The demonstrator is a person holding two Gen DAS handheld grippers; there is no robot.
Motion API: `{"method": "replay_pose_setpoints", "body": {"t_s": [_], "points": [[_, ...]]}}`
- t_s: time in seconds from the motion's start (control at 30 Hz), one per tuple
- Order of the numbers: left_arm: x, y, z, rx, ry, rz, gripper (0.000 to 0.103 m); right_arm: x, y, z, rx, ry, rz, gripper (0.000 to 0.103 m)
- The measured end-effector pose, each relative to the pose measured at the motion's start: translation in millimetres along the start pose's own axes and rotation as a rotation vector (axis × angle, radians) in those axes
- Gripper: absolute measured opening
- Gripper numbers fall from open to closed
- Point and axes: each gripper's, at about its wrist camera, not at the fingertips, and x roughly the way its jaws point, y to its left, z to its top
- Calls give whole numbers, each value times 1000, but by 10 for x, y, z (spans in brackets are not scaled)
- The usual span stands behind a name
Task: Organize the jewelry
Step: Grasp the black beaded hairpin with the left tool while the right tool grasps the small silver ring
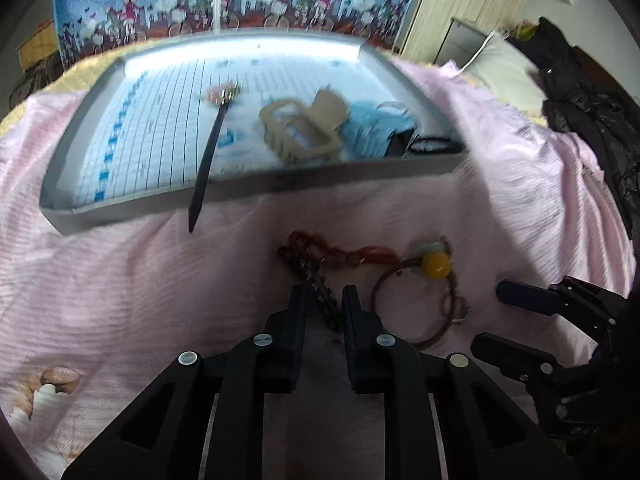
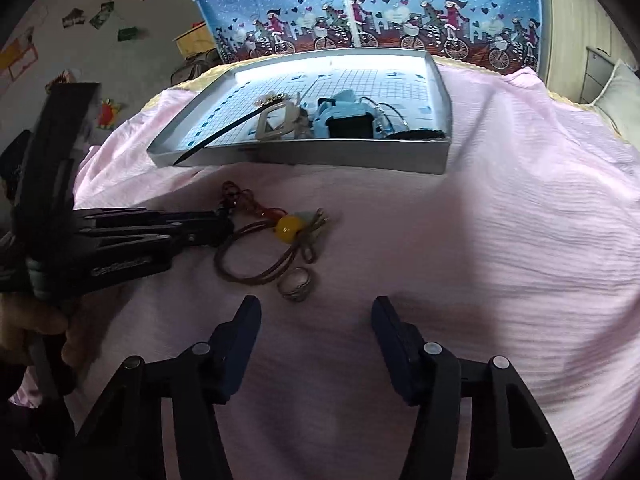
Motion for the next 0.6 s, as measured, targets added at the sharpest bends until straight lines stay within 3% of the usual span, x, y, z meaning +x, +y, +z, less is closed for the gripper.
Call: {"method": "replay_pose_setpoints", "body": {"t_s": [0.2, 0.5, 0.6], "points": [[68, 152, 38, -61, 7, -13, 13, 64, 35, -3, -11, -6, -6, 53], [69, 270, 30, -109, -38, -44, 13, 157, 146, 15, -56, -33, -55, 42], [38, 329, 3, -124, -50, -51, 5, 192, 169, 16, -71, -43, -54, 37]]}}
